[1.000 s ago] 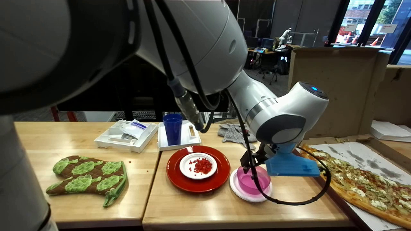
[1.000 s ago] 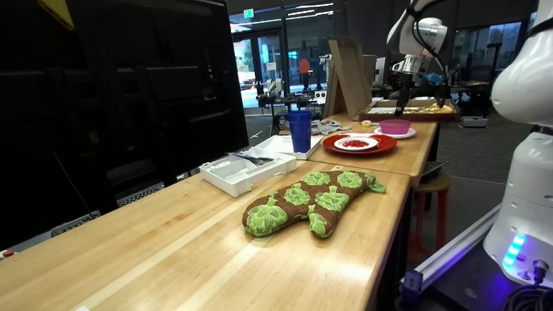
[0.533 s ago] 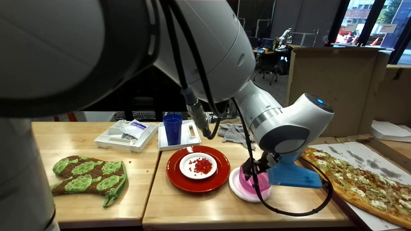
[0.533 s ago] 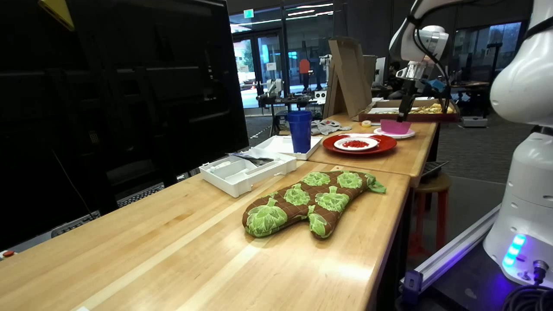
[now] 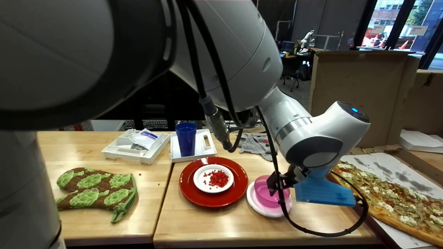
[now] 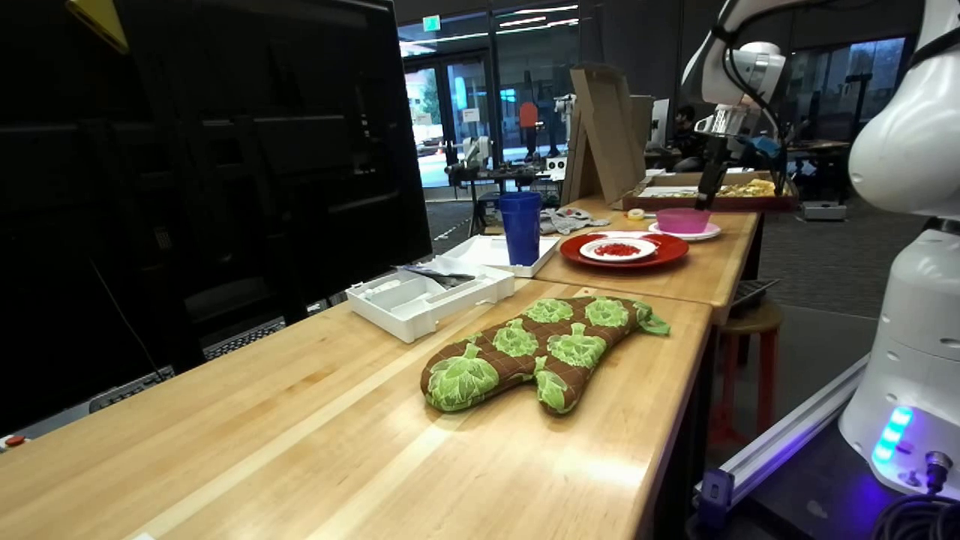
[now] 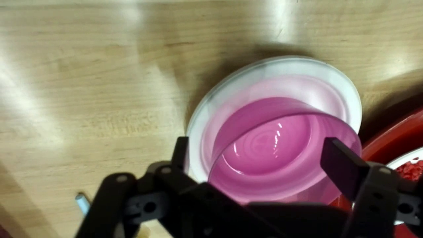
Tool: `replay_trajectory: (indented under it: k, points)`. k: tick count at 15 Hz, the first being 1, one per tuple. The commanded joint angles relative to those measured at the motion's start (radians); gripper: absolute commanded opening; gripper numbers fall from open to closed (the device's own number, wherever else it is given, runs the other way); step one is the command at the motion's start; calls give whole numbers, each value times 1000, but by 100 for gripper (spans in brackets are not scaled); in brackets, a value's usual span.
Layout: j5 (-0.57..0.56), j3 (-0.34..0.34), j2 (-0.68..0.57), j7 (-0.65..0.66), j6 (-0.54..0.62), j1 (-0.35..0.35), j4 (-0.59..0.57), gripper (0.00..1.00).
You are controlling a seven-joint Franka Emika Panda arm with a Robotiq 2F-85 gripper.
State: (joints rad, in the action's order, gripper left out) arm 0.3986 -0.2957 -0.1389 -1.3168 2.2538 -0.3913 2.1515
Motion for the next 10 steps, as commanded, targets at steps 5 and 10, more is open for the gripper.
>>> replay_trajectory:
  k: [5, 10]
  points:
    - [-6, 3, 11, 12, -31, -3, -60, 100]
    - [4, 15, -19, 11, -65, 1, -98, 100]
